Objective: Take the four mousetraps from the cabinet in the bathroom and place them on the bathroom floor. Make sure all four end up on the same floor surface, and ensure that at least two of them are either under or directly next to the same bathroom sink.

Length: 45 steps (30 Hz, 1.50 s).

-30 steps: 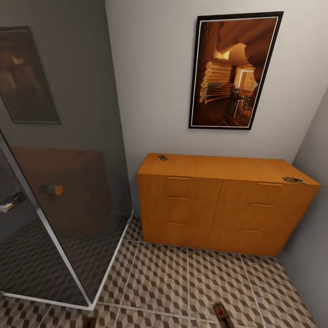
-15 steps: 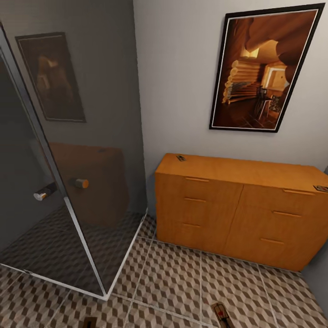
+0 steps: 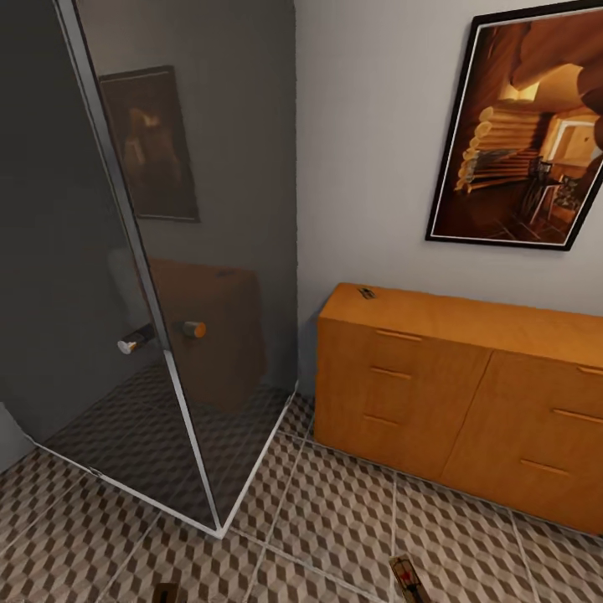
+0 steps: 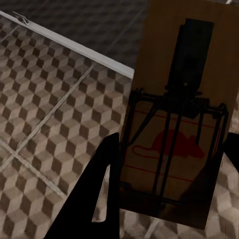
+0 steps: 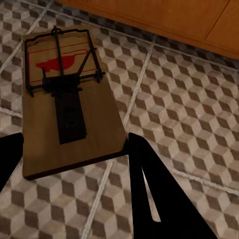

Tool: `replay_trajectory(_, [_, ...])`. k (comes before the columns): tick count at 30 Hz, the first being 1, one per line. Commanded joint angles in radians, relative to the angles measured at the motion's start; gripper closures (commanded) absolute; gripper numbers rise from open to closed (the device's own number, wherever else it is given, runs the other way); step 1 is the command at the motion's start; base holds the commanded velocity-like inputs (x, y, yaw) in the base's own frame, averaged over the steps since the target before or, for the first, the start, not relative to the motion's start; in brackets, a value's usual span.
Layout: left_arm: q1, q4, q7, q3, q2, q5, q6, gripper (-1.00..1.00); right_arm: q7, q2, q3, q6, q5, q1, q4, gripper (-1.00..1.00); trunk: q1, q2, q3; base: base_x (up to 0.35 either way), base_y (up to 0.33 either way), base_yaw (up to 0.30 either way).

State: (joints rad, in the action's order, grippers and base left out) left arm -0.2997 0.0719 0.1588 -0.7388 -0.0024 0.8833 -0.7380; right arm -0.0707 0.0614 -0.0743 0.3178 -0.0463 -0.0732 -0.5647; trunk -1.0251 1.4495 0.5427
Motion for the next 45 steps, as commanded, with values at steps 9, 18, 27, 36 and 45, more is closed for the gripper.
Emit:
replay_trajectory(9, [-0.001,0.002,0.016,-0.005,-0.001,-0.010,-0.001,1.00,-0.011,0.001,-0.009,0.003,-0.007,0.000,0.000,1.00,0.000,0.001,0.001,0.000,0.000,0.254])
replay_trajectory(18, [-0.001,0.002,0.016,-0.005,-0.002,-0.010,-0.001,1.00,-0.011,0.000,-0.009,0.003,-0.007,0.000,0.000,1.00,0.000,0.001,0.001,0.000,0.000,0.255])
replay_trajectory(27, [-0.001,0.002,0.016,-0.005,-0.002,-0.010,0.000,1.00,-0.011,0.000,-0.009,0.003,-0.007,0.000,0.000,1.00,0.000,0.001,0.001,0.000,0.000,0.254])
replay_trajectory(36, [-0.001,0.002,0.016,-0.005,-0.002,-0.010,0.000,1.00,-0.011,0.000,-0.010,0.004,-0.007,0.000,0.019,1.00,0.000,0.001,0.001,0.000,0.000,0.254])
replay_trajectory(45, [-0.001,0.002,0.016,-0.005,-0.002,-0.010,0.000,1.00,-0.011,0.000,-0.010,0.004,-0.007,0.000,0.034,1.00,0.000,0.001,0.001,0.000,0.000,0.254])
